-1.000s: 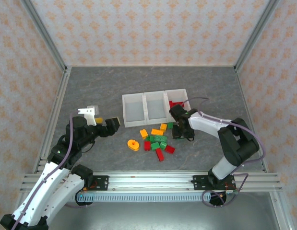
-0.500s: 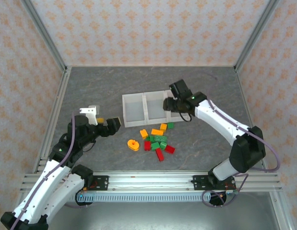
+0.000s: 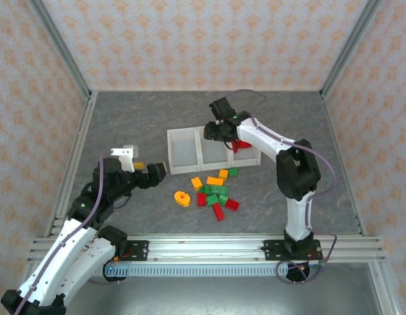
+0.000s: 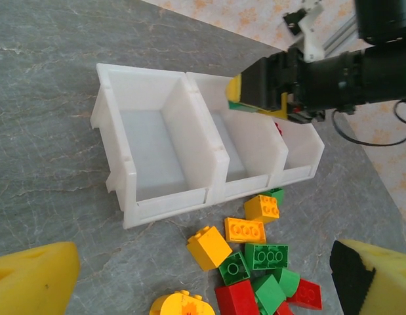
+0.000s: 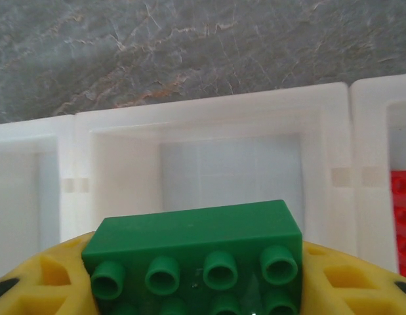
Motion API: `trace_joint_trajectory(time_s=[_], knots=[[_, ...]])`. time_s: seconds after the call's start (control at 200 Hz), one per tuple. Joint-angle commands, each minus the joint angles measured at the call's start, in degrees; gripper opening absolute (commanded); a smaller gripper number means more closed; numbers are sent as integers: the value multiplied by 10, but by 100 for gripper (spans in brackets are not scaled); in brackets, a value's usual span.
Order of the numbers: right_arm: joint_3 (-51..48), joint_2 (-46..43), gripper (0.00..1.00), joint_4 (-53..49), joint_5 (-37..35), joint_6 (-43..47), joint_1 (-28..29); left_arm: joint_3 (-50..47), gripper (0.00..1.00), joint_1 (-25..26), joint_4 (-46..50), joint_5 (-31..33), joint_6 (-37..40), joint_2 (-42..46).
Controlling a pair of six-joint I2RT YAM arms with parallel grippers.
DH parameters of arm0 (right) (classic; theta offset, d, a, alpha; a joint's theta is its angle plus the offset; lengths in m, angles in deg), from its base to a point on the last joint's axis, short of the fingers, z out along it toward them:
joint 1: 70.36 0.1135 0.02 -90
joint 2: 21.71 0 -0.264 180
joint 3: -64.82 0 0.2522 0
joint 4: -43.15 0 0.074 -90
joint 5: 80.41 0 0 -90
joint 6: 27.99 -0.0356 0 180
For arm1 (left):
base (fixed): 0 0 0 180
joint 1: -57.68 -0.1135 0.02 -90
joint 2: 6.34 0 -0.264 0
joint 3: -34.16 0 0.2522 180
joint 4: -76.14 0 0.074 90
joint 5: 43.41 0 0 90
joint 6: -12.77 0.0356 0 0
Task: Sort the legos into containers by color
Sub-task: Place the lego in the container.
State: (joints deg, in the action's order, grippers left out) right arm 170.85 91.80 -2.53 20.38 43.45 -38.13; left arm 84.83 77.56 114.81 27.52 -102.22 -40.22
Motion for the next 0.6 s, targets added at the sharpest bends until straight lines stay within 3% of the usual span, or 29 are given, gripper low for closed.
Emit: trace_joint_trajectory(time_s=[0.0, 0.06, 0.19, 0.596], knots=[[24, 1, 52, -7, 0, 5, 3, -5, 99, 3, -21, -13, 13, -2], [26, -1, 64, -9, -2, 3, 4, -5, 99, 3, -22, -14, 13, -4], [31, -8, 76, -18, 0, 7, 6, -5, 99, 3, -22, -16, 14, -13], [-35, -104, 91, -26, -31, -5, 16, -5, 99, 3, -22, -12, 12, -12]])
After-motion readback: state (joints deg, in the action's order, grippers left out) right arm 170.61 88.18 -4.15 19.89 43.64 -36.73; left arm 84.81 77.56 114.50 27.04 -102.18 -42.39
